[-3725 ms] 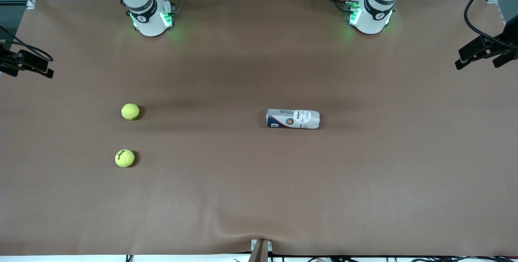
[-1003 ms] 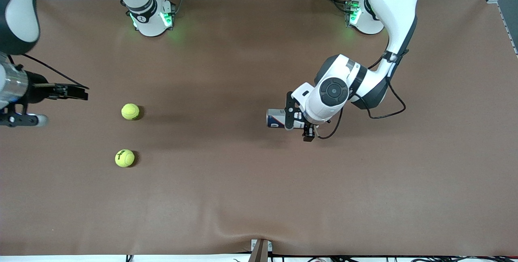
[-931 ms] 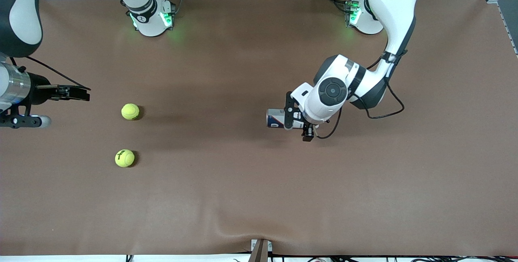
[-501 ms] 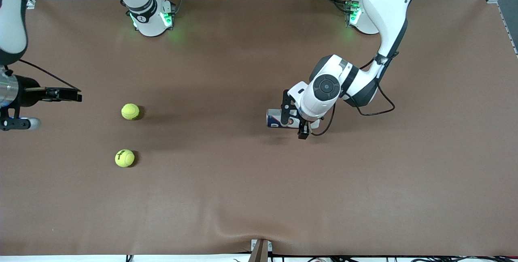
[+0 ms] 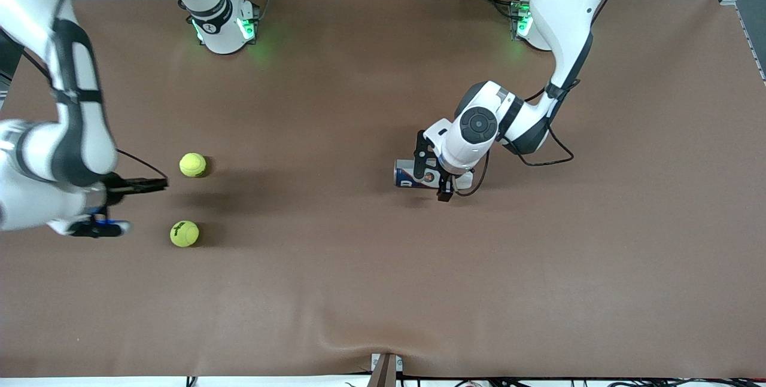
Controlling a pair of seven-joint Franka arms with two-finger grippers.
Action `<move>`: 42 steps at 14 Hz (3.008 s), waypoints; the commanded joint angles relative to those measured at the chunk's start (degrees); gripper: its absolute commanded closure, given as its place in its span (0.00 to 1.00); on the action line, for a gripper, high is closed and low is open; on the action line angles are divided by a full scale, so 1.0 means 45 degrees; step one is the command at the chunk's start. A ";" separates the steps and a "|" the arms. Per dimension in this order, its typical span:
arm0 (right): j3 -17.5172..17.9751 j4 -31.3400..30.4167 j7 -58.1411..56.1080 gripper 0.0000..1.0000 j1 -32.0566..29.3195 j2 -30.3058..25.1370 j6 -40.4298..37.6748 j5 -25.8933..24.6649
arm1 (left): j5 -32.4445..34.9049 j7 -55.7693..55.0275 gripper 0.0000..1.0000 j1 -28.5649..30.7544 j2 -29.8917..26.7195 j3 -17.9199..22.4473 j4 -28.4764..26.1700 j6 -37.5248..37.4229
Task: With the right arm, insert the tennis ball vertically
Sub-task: 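Grasp a ball with the right gripper while the left gripper lifts the can, then rotate the can with the left gripper, opening toward the right gripper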
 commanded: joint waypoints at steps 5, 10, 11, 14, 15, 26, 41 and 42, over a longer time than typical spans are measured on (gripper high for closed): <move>-0.0024 -0.2144 0.1059 0.00 0.0637 -0.0438 0.0820 0.0093 | 0.1603 -0.1074 0.00 -0.0268 0.0156 0.0146 -0.0408 0.0404; -0.0024 -0.3983 0.0907 0.00 0.0542 -0.0771 0.2695 0.0035 | 0.1624 -0.1114 0.00 -0.0288 0.0175 0.0165 -0.0447 0.0404; -0.0024 -0.3984 0.0888 0.00 0.0522 -0.0751 0.2696 0.0015 | 0.1682 -0.1114 0.00 -0.0288 0.0194 0.0165 -0.0447 0.0404; -0.0024 -0.4255 0.0849 0.00 0.0328 -0.0732 0.2696 0.0015 | 0.2405 -0.1095 0.29 -0.0172 0.0059 0.0126 -0.0389 0.0404; -0.0024 -0.4373 0.0732 0.00 0.0191 -0.0693 0.2676 0.0015 | 0.2405 -0.1095 0.42 -0.0132 0.0000 0.0107 -0.0350 0.0385; -0.0004 -0.4919 0.0087 0.00 -0.0161 -0.0243 0.3532 0.0894 | -0.0243 -0.0861 0.30 0.0415 -0.0606 -0.0420 0.0997 0.0365; -0.0004 -0.4454 0.0009 0.95 -0.0376 -0.0302 0.3575 0.1129 | -0.8039 0.1928 0.29 0.0415 0.0916 -0.2139 0.1719 0.5443; -0.0004 -0.4317 0.0009 0.95 -0.0376 -0.0321 0.3555 0.1129 | -0.8605 0.2435 0.30 0.0473 0.1149 -0.2294 0.1933 0.5443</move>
